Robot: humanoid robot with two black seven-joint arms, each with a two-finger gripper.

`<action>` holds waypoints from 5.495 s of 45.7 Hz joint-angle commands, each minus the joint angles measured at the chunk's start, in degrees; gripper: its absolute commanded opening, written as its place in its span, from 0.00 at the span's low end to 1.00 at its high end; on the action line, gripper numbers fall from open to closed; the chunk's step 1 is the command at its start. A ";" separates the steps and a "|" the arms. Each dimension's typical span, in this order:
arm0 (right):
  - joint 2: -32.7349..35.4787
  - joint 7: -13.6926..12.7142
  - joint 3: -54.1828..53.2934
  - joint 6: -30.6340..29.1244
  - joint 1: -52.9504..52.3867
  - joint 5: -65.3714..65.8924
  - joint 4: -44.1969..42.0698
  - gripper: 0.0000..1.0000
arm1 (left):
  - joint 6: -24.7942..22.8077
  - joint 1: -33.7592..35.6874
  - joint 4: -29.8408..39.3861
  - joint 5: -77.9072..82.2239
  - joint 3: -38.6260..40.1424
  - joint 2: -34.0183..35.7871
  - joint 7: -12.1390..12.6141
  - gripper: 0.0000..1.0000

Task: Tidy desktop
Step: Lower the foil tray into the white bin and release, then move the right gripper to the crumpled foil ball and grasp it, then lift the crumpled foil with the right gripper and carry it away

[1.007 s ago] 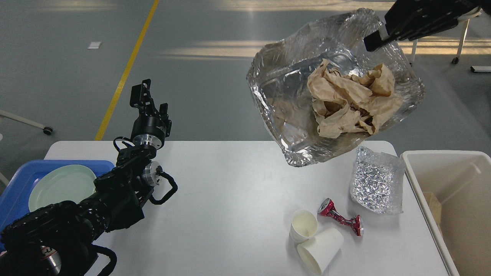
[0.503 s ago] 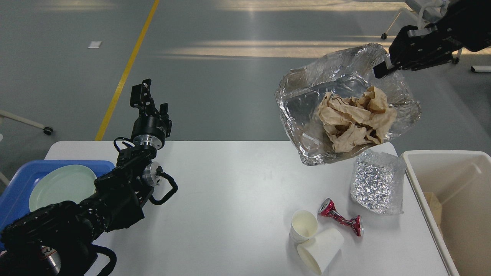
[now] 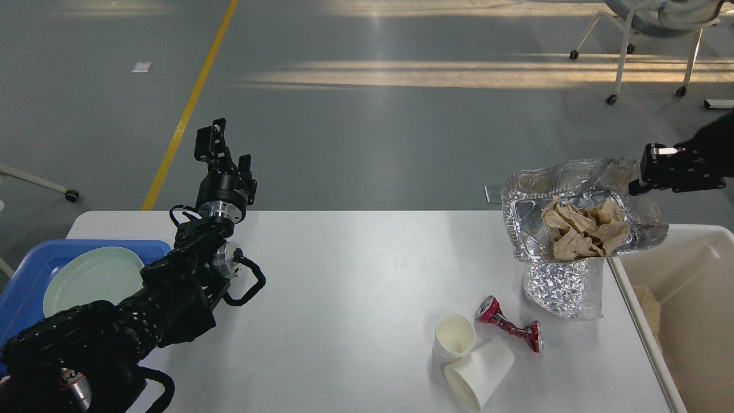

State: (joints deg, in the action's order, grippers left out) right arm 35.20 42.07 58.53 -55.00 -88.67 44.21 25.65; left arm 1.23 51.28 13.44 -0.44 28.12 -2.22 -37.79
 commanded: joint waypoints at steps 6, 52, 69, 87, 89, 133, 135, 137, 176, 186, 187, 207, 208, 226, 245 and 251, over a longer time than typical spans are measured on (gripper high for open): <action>0.30 -0.41 3.78 4.02 6.85 0.09 -6.22 0.00 | 0.00 0.04 0.00 0.00 0.00 0.03 0.00 0.98; 5.05 -22.38 10.82 34.86 24.60 -17.57 -14.84 1.00 | 0.00 -0.04 0.00 0.00 0.00 0.03 0.00 0.98; 4.35 -22.30 7.83 34.96 22.67 -18.98 -13.17 1.00 | 0.00 -0.04 0.00 0.00 0.00 0.03 0.00 0.98; 5.23 -22.56 5.02 17.04 -7.02 -19.07 12.57 1.00 | 0.00 -0.04 0.00 0.00 0.00 0.03 0.00 0.98; 5.57 -22.56 4.84 13.88 -10.71 -19.07 15.47 1.00 | 0.00 0.04 0.00 0.00 0.00 0.03 0.00 0.98; 3.56 -32.76 -2.72 2.26 -12.77 -35.07 26.04 1.00 | 0.00 -0.04 0.00 0.00 0.00 0.03 0.00 0.98; 2.59 -32.76 -2.63 3.84 -9.43 -34.80 24.99 1.00 | 0.00 -0.04 0.00 0.00 0.00 -0.06 0.00 0.98; 1.37 -32.76 -2.72 5.59 -6.70 -34.01 24.02 1.00 | 0.00 -0.04 0.00 0.00 0.00 0.03 0.00 0.98; -8.57 -32.67 -3.07 32.14 23.55 -26.28 9.95 0.92 | 0.00 -0.04 0.00 0.00 0.00 0.03 0.00 0.98; -9.45 -32.67 -5.00 32.76 24.16 -26.45 10.30 0.84 | 0.00 0.04 0.00 0.00 0.00 0.03 0.00 0.98; -9.45 -32.67 -5.18 32.76 24.25 -26.45 10.22 0.83 | 0.00 -0.04 0.00 0.00 0.00 0.03 0.00 0.98; -10.86 -33.11 -5.80 34.52 29.61 -26.36 7.05 0.75 | 0.00 -0.04 0.00 0.00 0.00 0.03 0.00 0.98; -10.86 -33.11 -5.88 34.52 29.78 -26.36 7.05 0.73 | 0.00 -0.04 0.00 0.00 0.00 0.03 0.00 0.98; -10.86 -32.84 -8.69 34.34 30.93 -26.45 7.14 0.08 | 0.00 -0.04 0.00 0.00 0.00 -0.06 0.00 0.98; -9.81 -32.14 -11.41 33.38 28.38 -26.72 8.28 0.01 | 0.00 -0.04 0.00 0.00 0.00 0.03 0.00 0.98; -6.56 -32.05 -11.86 30.31 24.79 -26.72 9.77 0.01 | 0.00 -0.04 0.00 0.00 0.00 0.03 0.00 0.98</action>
State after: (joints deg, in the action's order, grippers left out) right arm 26.10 9.93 47.13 -22.18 -60.76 17.50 34.24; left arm 1.23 51.27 13.45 -0.44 28.13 -2.21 -37.79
